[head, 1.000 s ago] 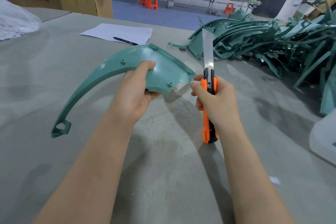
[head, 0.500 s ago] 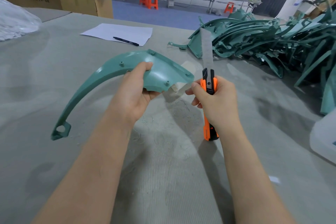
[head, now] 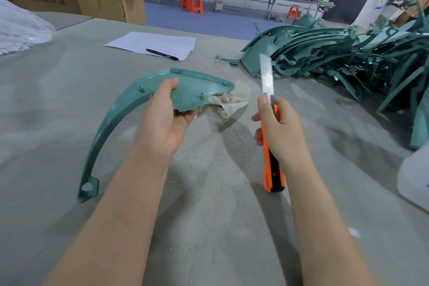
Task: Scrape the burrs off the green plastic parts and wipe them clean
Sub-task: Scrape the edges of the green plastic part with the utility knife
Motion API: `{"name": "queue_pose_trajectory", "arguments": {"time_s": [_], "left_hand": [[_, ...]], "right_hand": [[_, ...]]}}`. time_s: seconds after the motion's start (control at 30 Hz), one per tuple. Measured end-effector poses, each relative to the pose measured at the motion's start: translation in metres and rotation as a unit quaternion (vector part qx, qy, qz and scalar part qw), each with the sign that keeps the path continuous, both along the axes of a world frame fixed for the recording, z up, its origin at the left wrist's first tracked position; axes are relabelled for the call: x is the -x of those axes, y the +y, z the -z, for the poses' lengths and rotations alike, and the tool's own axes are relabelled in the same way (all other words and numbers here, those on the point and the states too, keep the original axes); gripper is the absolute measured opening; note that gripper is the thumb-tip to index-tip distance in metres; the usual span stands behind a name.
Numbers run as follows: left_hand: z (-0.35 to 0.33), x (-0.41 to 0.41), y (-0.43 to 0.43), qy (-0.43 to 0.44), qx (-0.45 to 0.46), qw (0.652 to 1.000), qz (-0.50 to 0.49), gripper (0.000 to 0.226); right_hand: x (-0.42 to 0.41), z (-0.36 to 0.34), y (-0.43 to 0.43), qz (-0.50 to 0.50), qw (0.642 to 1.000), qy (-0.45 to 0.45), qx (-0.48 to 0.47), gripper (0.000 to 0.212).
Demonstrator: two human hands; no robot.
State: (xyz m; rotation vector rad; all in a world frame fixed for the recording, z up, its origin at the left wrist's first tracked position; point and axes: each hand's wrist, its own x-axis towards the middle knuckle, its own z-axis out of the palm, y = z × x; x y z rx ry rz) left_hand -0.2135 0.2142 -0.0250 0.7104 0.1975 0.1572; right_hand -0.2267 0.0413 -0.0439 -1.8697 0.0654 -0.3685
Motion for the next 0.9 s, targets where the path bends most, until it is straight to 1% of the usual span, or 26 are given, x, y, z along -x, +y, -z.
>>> {"name": "queue_pose_trajectory", "arguments": {"time_s": [0.1,0.2,0.5,0.7,0.9], "left_hand": [[0.0,0.001,-0.001,-0.003,0.003,1.0,0.002,0.006],[0.0,0.002,-0.002,-0.011,0.011,1.0,0.002,0.006],[-0.003,0.004,-0.005,-0.016,0.006,1.0,0.01,0.007],[-0.002,0.004,-0.005,-0.015,0.013,1.0,0.014,0.009],[-0.002,0.005,-0.006,-0.023,0.014,1.0,0.016,0.009]], "right_hand": [[0.002,0.0,0.01,-0.037,0.999,0.002,-0.001,0.025],[0.004,0.003,0.014,-0.04,0.999,-0.005,0.024,0.025],[0.002,0.006,0.014,-0.026,0.999,-0.016,0.027,0.026],[0.002,0.007,0.015,-0.042,0.998,-0.023,0.038,0.027],[0.003,0.007,0.019,-0.061,0.998,-0.009,0.029,0.03]]}}
